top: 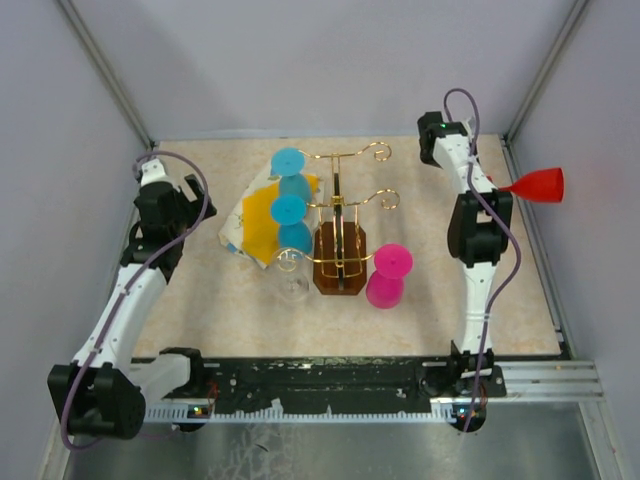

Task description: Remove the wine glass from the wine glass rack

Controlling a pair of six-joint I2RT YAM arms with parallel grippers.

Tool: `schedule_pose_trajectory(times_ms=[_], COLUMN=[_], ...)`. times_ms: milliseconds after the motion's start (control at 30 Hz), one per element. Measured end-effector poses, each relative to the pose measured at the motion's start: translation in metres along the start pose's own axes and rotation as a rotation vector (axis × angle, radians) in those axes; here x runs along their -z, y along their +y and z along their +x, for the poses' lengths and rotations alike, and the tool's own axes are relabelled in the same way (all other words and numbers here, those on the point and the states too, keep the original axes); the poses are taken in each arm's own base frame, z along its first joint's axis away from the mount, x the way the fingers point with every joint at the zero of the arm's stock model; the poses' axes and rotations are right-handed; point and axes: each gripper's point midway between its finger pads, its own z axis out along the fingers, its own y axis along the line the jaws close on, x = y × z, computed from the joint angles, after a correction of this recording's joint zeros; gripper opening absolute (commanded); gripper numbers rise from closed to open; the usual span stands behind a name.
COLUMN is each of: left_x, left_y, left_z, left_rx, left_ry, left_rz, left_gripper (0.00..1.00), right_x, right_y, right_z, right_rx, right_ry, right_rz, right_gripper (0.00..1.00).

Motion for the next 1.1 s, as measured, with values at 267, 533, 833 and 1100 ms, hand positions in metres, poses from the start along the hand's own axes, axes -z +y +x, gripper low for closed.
schedule_pose_trajectory(times_ms=[267,533,833,1100], left_x=[0.002,0.005,0.008,0.009], left_y=[0.002,-0.002,-0.004,-0.002], left_z=[0.013,0.016,0.017,0.013], left_rx=[0.011,0.014,0.008,-0.017], left_ry=[0.028,0.043,0.045,0.037], left_rz=[0.007,0.033,0.043,0.033], left_gripper=[1.00,1.00,1.00,1.00], right_x=[-0.025,-0.032,-0.044,-0.049], right_y=[0.028,0.035,0.050,0.058], right_z=[0.015,0.024,0.050,0.054], right_rx=[0.110,0.138,0.212,0.219], right_ry=[0.045,0.055,0.097,0.098], right_rz=[0.068,0.079,0.088,0.095], right_gripper=[0.00,0.00,0.00,0.00])
